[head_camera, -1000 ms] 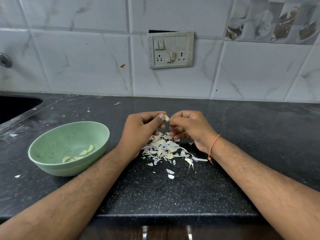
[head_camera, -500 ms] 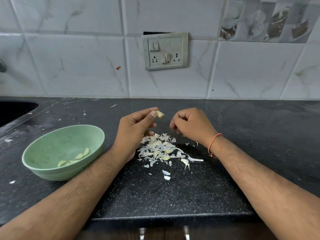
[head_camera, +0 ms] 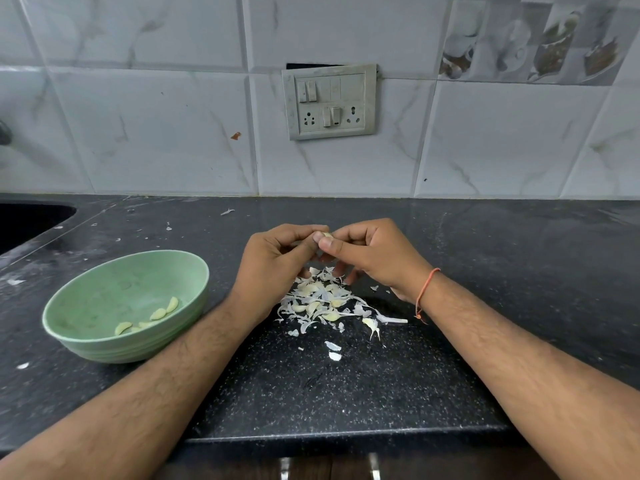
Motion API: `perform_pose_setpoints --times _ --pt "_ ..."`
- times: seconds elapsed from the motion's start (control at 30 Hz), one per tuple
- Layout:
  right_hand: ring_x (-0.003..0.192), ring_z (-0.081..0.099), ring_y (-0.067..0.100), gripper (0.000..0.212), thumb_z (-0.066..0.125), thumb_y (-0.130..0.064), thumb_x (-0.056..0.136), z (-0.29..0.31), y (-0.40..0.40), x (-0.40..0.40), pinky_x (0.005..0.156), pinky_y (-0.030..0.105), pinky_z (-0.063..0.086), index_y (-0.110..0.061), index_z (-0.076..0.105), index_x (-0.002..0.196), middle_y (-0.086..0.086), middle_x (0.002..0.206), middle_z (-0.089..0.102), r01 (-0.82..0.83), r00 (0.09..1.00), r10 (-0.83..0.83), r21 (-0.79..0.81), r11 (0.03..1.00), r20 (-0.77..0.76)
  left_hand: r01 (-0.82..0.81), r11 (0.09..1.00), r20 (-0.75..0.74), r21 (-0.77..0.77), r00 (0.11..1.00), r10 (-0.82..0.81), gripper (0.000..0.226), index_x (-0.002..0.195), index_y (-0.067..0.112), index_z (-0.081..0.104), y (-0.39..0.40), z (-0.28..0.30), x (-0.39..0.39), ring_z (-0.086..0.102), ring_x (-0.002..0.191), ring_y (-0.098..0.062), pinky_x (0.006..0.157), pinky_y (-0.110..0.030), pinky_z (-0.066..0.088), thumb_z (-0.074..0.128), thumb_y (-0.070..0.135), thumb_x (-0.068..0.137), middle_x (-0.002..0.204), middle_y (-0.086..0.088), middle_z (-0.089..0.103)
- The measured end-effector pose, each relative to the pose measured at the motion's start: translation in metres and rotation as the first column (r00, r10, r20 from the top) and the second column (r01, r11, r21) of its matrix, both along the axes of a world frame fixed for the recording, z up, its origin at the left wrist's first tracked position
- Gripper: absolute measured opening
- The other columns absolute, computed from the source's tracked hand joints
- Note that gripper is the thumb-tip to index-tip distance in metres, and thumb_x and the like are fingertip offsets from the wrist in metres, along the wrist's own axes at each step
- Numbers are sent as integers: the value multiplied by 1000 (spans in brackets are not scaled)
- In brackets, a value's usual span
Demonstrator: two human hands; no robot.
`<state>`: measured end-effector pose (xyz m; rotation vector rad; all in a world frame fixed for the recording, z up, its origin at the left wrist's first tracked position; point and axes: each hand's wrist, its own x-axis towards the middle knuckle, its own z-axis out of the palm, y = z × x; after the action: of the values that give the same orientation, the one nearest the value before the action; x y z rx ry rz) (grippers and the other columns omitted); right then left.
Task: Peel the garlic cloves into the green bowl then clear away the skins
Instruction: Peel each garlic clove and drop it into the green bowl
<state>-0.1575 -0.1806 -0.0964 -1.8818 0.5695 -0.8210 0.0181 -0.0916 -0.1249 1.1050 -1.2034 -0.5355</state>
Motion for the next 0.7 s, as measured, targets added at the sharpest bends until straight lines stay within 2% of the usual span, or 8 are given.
perform_pose_setpoints --times 0.1,0.2,0.33,0.57,0.7 --pt "75 75 26 24 77 -23 97 -1 -3 1 59 29 59 -2 80 107 16 95 80 -40 999 39 20 999 28 24 1000 -58 16 998 -23 19 114 13 81 1 2 -2 74 86 -20 61 -26 58 75 19 96 103 -9 80" --pt "78 76 26 22 73 -14 100 -4 -6 0 64 27 61 5 77 109 20 94 79 -71 997 71 8 997 20 85 993 -184 83 981 -69 18 113 10 81 1 1 -3 72 88 -19 63 -24 56 74 17 98 104 -15 80" --pt "85 79 27 19 69 -9 101 -8 -8 0 72 29 65 4 76 113 20 96 80 -95 995 95 9 995 11 157 976 -318 151 943 -102 20 114 6 80 1 2 -4 70 87 -18 64 -21 54 73 16 97 100 -16 80" --pt "88 80 28 19 69 -8 101 -8 -6 0 77 31 66 2 77 116 18 96 80 -117 993 117 22 993 25 193 965 -412 175 905 -106 16 108 11 82 2 4 -3 68 80 -14 60 -19 52 72 18 98 86 -8 76" --pt "86 80 29 19 71 -9 100 -4 -7 1 74 31 66 1 77 115 18 96 81 -112 993 111 23 993 45 187 968 -410 166 906 -105 16 106 16 84 4 6 -4 68 78 -14 60 -20 52 72 23 98 90 -12 74"
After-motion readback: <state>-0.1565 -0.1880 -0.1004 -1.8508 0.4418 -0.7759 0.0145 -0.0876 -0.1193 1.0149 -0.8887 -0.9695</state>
